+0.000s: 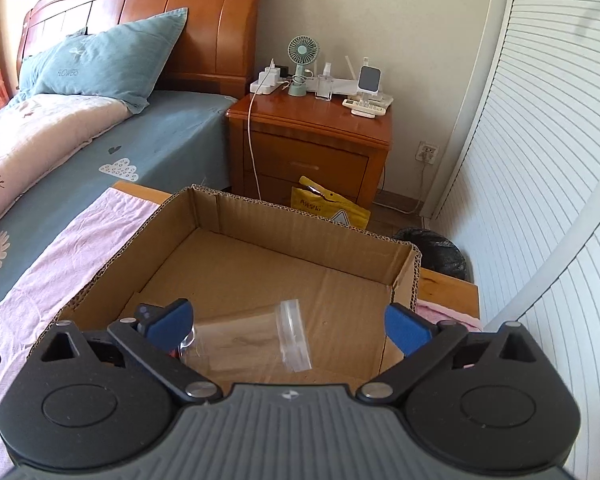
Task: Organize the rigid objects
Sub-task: 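Carry the clear jar into the box and open the right gripper while left holds elephant, then lower the gray elephant into the box and open the left gripper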
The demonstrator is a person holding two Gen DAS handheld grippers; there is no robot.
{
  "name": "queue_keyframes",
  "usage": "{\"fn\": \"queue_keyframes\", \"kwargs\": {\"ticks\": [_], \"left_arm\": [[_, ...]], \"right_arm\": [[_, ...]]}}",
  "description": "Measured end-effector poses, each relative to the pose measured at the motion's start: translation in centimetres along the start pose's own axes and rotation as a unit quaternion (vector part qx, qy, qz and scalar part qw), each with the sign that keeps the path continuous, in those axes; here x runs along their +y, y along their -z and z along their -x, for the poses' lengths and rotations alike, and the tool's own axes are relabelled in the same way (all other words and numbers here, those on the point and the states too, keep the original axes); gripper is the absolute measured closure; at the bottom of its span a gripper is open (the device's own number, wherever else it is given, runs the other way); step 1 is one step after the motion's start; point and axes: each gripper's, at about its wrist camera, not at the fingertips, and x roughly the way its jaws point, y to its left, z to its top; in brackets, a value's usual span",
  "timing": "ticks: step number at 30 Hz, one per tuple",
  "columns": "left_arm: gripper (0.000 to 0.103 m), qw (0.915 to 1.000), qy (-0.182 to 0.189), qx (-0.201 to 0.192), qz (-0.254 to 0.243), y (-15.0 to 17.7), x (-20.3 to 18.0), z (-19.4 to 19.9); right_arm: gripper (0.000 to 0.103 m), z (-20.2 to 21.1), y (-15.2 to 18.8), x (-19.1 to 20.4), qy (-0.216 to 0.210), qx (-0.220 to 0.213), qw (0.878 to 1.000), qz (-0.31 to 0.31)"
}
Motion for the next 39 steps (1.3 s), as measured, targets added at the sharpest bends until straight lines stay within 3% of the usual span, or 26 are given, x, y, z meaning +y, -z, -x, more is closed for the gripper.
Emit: {"fn": "queue_keyframes", "kwargs": {"ticks": [5,15,23,31,33,37,39], "left_arm": [[0.028,1.0,0.001,-0.005,-0.002,-0.9,-0.3,-0.3],[0.028,0.9999,0.002,0.001,-0.013,-4.2,-1.7,-2.7],[0.028,0.9991,0.02,0.021,-0.03,-7.9,-4.8,-7.5],[0.028,0.998,0.023,0.049,-0.033,-10.6,-7.9,-13.1],[0.026,0.9981,0.025,0.05,-0.025,-11.0,-8.0,-14.1],[0.011,0.9979,0.034,0.054,0.011,-11.2,-7.3,-14.4],[0.01,0.9976,0.038,0.054,0.021,-11.0,-6.9,-13.7]], "right_arm": [[0.0,1.9,1.3,0.2,-0.01,0.012,1.0,-0.004],[0.0,6.7,5.4,1.1,0.022,0.048,0.998,-0.035],[0.0,9.8,9.1,0.9,0.052,0.042,0.997,-0.049],[0.0,10.4,11.6,-1.4,0.058,0.047,0.992,-0.101],[0.0,10.4,12.0,-1.9,0.057,0.047,0.991,-0.11],[0.0,10.3,12.6,-2.5,0.052,0.047,0.99,-0.126],[0.0,10.3,12.8,-2.7,0.053,0.047,0.989,-0.131]]}}
